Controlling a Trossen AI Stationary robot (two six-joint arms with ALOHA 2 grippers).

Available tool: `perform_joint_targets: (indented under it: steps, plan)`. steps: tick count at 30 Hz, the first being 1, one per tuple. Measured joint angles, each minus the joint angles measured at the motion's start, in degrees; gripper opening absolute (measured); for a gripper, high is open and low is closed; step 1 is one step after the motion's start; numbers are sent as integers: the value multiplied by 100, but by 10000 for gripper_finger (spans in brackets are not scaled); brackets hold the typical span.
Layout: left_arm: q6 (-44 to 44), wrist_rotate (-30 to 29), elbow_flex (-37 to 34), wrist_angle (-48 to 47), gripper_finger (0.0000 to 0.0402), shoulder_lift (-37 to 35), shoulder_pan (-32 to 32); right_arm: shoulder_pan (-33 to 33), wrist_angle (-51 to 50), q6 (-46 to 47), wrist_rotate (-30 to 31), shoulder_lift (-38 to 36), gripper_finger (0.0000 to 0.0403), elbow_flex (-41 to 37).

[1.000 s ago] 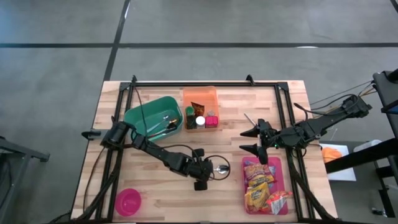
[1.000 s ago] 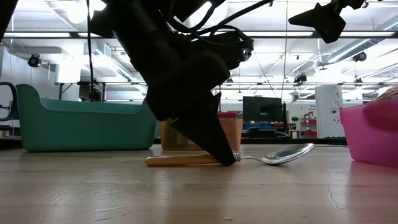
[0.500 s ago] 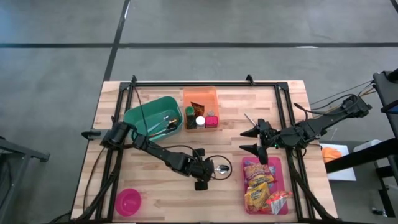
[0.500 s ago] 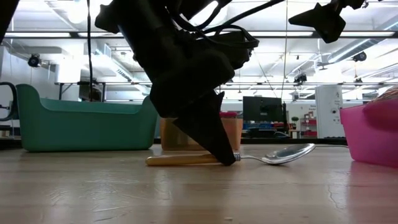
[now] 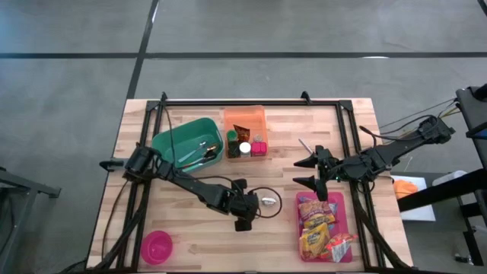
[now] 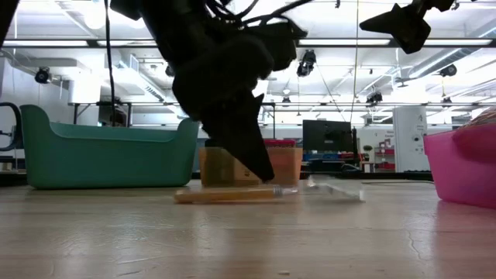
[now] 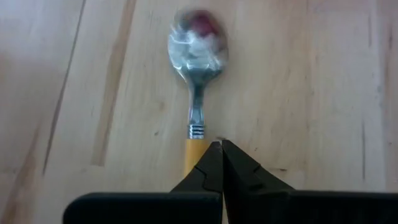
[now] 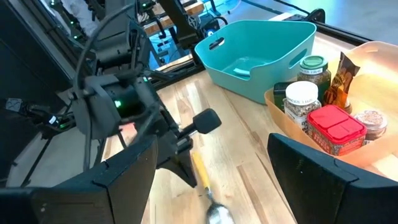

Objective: Pick & Place Food Item
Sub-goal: Put the yellow spoon into the green bin

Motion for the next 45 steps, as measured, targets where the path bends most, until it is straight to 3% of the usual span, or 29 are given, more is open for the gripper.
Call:
perform_joint_targets:
  steps: [14, 25, 30, 45]
  plan:
    - [135, -318, -8, 103, 10, -180, 14, -1, 2, 0, 1, 0, 299, 0]
    - [442, -364, -54, 817, 171, 132, 249, 1, -4, 0, -1, 0, 299, 0]
    - [426, -364, -61, 928, 215, 288, 411, -1, -6, 0, 0, 0, 299, 0]
    - [360, 68, -507, 1523, 213, 308, 553, -1, -4, 0, -1, 0, 299, 0]
